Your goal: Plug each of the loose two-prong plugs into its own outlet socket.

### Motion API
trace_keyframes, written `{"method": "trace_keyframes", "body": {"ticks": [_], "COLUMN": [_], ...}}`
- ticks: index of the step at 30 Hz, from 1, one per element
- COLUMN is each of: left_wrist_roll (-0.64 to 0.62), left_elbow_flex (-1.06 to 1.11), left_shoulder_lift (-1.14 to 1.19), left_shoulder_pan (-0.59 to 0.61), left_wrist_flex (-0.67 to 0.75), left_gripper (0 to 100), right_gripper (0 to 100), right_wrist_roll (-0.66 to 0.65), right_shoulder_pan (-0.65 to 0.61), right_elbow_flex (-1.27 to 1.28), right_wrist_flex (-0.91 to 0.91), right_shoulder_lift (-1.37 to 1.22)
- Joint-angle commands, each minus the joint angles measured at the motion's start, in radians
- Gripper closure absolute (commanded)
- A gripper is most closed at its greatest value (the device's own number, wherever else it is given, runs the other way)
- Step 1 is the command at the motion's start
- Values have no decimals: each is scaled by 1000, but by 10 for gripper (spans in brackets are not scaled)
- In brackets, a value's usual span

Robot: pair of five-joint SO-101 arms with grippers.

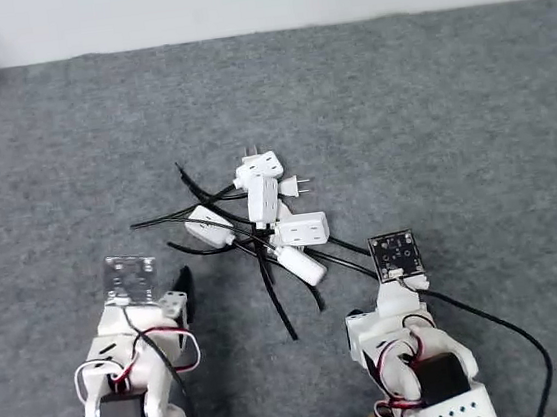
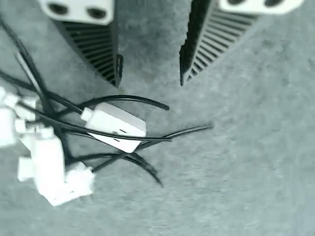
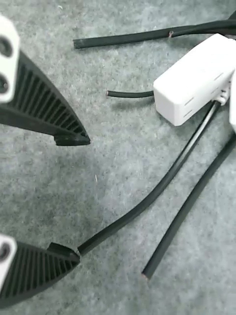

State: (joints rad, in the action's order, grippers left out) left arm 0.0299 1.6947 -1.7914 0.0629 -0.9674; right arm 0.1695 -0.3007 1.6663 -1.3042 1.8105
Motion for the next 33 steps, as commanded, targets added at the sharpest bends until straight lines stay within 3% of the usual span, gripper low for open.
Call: {"method": "trace_keyframes", "body": {"ticks": [1, 10, 16, 22, 24, 29, 33], "left_wrist_roll": [193, 192, 9, 52, 75, 34, -3], "left_elbow_flex": [-93, -358, -404, -358, -351, -351, -349], "left_shoulder_lift": [-2, -2, -2, -2, -2, 5, 8], "left_shoulder_pan": [-17, -9, 9, 9, 9, 11, 83], "left_wrist_flex": [9, -38, -26, -26, -26, -26, -20], "left_gripper": [821, 822, 822, 822, 822, 822, 822], "right_gripper": [684, 683, 683, 682, 682, 683, 684], "right_wrist_roll": [9, 11, 3, -14, -118, -519, -535], "right_shoulder_pan": [-7, -7, -59, 36, 111, 302, 325], "right_elbow_flex": [17, 17, 17, -9, -23, -29, -40], "right_wrist_flex": [-5, -4, 18, 137, 200, 372, 415], "right_shoulder_lift": [4, 4, 4, 4, 4, 4, 4]}}
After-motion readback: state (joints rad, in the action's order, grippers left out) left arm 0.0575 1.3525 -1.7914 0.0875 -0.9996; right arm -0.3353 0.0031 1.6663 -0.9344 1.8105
